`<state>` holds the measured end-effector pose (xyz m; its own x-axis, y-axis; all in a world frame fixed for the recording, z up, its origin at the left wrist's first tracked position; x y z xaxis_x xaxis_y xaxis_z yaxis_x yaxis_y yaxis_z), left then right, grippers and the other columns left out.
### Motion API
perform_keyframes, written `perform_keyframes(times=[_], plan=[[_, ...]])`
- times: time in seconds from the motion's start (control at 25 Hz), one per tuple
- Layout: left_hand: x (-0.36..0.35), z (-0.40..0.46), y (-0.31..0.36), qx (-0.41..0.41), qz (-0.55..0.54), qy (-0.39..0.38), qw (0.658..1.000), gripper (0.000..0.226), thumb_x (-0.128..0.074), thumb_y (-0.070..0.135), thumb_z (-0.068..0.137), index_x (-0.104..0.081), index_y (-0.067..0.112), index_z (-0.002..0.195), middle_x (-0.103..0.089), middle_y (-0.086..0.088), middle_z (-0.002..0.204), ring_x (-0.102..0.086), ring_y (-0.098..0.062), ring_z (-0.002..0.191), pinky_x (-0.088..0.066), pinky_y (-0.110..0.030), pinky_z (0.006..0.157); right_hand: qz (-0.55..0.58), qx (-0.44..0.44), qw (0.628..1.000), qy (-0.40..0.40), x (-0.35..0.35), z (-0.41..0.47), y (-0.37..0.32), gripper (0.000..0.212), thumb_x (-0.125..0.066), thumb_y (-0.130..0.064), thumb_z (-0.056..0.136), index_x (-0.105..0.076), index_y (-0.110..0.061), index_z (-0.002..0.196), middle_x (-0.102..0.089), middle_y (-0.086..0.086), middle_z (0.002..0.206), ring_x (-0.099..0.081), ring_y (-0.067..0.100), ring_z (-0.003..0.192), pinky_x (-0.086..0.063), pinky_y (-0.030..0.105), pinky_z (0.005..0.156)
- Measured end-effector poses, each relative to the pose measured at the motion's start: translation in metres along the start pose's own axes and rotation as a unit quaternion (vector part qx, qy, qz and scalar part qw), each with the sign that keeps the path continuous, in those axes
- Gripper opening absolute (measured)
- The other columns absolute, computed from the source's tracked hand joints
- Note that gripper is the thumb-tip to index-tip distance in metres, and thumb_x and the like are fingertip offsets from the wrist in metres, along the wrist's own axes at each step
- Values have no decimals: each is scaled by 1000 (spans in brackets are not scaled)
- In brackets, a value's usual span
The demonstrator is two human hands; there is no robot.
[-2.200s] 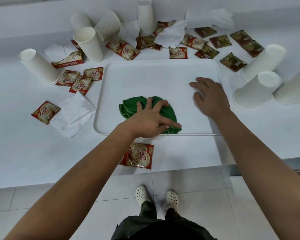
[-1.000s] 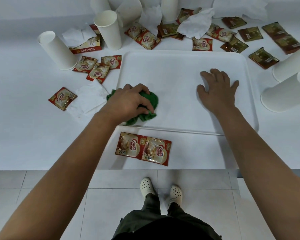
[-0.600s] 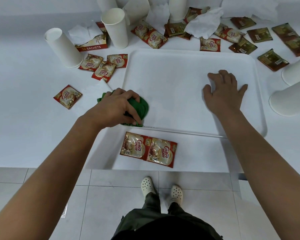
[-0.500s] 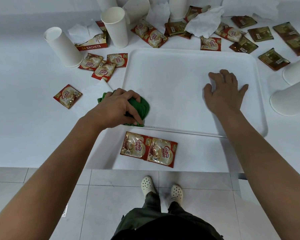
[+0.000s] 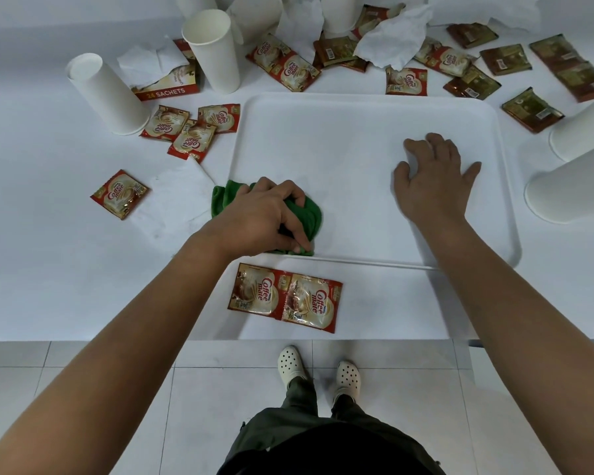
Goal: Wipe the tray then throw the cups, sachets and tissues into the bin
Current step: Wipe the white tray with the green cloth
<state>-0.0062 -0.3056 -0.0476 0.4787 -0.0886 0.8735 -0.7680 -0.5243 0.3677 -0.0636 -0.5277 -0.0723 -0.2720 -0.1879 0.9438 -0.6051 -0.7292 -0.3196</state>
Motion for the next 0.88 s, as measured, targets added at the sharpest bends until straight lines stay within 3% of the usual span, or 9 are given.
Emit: perform_keyframes(times=[0.44, 0.76, 0.88], plan=[[-19, 48, 84, -92, 1, -12, 996, 12, -67, 39, 79, -71, 44, 89, -40, 16, 123, -31, -13, 114, -21, -33, 92, 9, 3, 1000, -3, 1, 1, 2, 42, -40, -32, 90, -45, -26, 132, -35, 3, 147, -24, 24, 140, -11, 62, 109], [3, 11, -8, 18, 29, -79, 996, 23, -70, 34, 77, -60, 54, 76, -37, 16, 133, -28, -13, 123, -23, -35, 101, 11, 9, 1000, 4, 2, 2, 2, 41, -42, -33, 90, -46, -27, 131, -37, 2, 145, -27, 22, 138, -14, 61, 108], [6, 4, -22, 45, 21, -83, 995, 28, -72, 31, 76, -59, 55, 70, -35, 18, 126, -26, -13, 123, -21, -34, 103, 12, 5, 1000, 3, 1, 2, 2, 42, -42, -33, 90, -46, -28, 131, -36, 1, 146, -26, 21, 139, -13, 61, 109]])
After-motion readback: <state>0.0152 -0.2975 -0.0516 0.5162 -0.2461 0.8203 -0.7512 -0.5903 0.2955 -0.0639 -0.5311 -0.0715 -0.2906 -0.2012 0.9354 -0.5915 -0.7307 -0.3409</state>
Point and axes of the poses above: each hand's wrist, its own z-axis towards the middle knuckle, its own x-axis out of the back of the hand, y = z × x, the point moved 10 cm from there along z, towards the middle knuckle
